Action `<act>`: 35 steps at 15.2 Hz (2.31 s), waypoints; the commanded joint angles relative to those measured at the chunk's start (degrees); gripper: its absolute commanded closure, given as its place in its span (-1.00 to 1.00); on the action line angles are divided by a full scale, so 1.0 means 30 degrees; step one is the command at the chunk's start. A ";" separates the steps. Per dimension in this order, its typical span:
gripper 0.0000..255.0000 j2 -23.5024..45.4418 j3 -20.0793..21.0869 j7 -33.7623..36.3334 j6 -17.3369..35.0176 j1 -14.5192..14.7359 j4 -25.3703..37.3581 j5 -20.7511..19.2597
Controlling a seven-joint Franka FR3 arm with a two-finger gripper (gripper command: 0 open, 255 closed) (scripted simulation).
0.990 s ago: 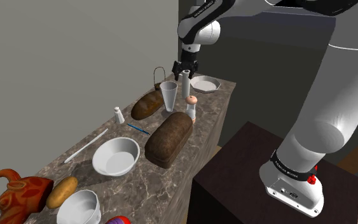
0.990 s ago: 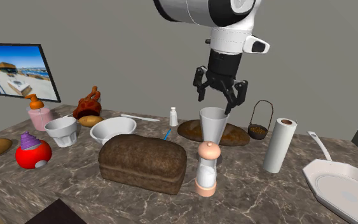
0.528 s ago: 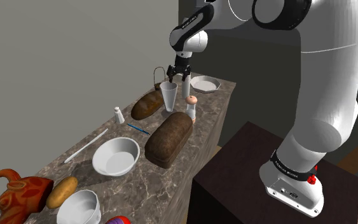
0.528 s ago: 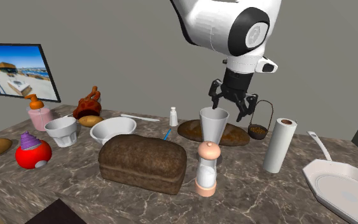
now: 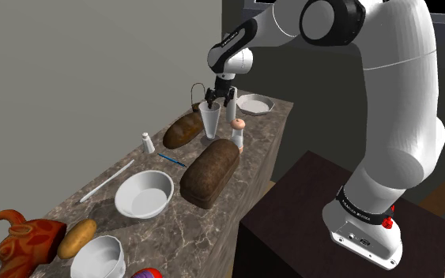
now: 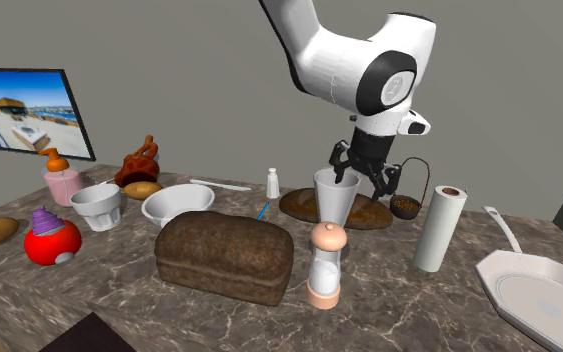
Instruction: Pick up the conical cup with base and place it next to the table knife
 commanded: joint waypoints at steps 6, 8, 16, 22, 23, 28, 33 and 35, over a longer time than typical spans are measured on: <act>-1.00 0.0239 0.0052 -0.0005 0.0242 0.0032 0.0013 0.0057; -1.00 0.0236 0.0052 -0.0005 0.0241 0.0032 0.0010 0.0056; 1.00 0.0237 0.0052 -0.0007 0.0240 0.0030 0.0011 0.0057; 1.00 -0.0377 -0.0072 0.0239 -0.0479 0.0099 0.0135 -0.0151; 1.00 -0.0524 -0.0101 0.0299 -0.0663 0.0114 0.0176 -0.0202; 1.00 -0.1219 -0.0234 0.0600 -0.1607 0.0178 0.0448 -0.0455; 1.00 -0.1840 -0.0346 0.0893 -0.2588 0.0226 0.0833 -0.0697; 1.00 -0.2068 -0.0386 0.1008 -0.2991 0.0241 0.1018 -0.0789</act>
